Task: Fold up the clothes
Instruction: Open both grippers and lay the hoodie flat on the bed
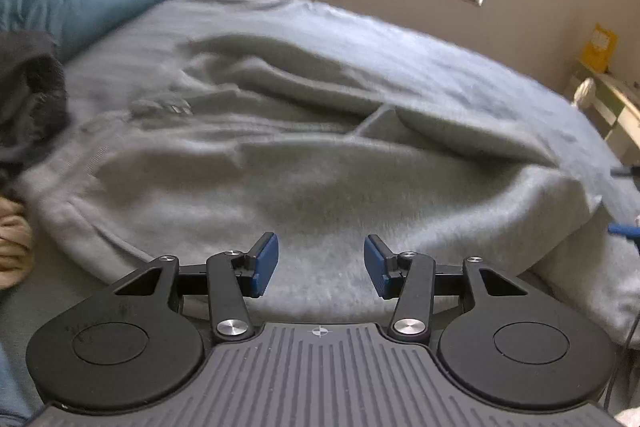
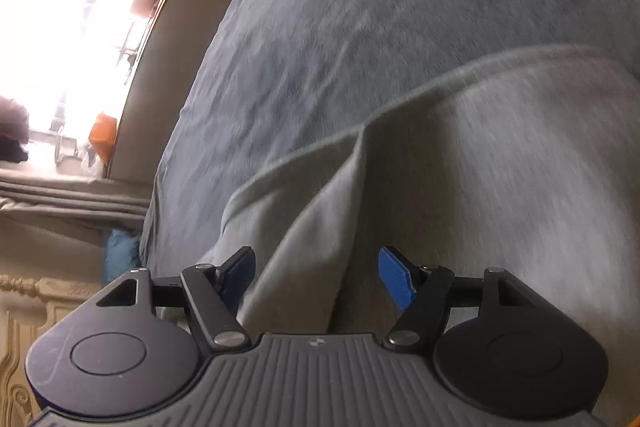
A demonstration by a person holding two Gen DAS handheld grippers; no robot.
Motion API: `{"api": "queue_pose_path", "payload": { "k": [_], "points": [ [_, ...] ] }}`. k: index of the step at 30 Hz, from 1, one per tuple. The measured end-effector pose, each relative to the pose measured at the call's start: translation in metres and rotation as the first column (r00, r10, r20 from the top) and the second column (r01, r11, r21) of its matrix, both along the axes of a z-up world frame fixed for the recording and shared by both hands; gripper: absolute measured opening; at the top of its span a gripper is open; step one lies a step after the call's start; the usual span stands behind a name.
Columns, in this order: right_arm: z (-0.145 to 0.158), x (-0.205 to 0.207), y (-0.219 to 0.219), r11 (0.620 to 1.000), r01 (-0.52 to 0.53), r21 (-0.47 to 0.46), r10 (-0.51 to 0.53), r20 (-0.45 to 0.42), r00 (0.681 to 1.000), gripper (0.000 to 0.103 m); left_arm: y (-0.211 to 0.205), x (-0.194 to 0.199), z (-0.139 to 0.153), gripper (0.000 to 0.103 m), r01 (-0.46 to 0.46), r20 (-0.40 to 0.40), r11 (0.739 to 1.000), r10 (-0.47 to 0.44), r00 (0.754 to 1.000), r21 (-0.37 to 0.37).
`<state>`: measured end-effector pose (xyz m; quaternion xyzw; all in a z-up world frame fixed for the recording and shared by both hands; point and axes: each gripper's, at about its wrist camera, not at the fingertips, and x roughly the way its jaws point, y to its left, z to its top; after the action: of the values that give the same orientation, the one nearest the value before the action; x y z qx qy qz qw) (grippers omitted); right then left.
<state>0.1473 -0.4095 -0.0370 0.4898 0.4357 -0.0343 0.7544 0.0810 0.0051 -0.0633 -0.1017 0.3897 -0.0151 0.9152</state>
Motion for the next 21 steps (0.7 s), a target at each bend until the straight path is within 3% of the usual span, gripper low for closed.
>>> {"api": "queue_pose_path", "payload": {
  "k": [7, 9, 14, 16, 21],
  "points": [
    [-0.014, 0.046, 0.008, 0.994, -0.002, -0.105, -0.001, -0.029, 1.000, 0.066, 0.005, 0.008, -0.028, 0.047, -0.022, -0.060, 0.999, 0.020, 0.998, -0.030],
    [-0.017, 0.054, 0.013, 0.990, -0.018, -0.142, 0.012, -0.047, 0.999, 0.060, 0.008, 0.009, -0.030, 0.047, -0.027, -0.054, 0.999, 0.025, 0.998, -0.035],
    [-0.013, 0.053, 0.021, 0.976, -0.049, -0.214, 0.044, -0.030, 0.999, 0.036, 0.009, 0.011, -0.031, 0.047, -0.028, -0.048, 0.999, 0.027, 0.998, -0.030],
    [-0.007, 0.046, 0.025, 0.966, -0.068, -0.250, 0.066, -0.016, 0.998, 0.011, 0.008, 0.012, -0.032, 0.047, -0.029, -0.048, 0.999, 0.028, 0.998, -0.025],
    [0.014, 0.019, 0.031, 0.946, -0.112, -0.304, 0.125, 0.025, 0.992, 0.005, 0.006, 0.013, -0.032, 0.048, -0.031, -0.048, 0.999, 0.030, 0.998, -0.013]
  ]
}}
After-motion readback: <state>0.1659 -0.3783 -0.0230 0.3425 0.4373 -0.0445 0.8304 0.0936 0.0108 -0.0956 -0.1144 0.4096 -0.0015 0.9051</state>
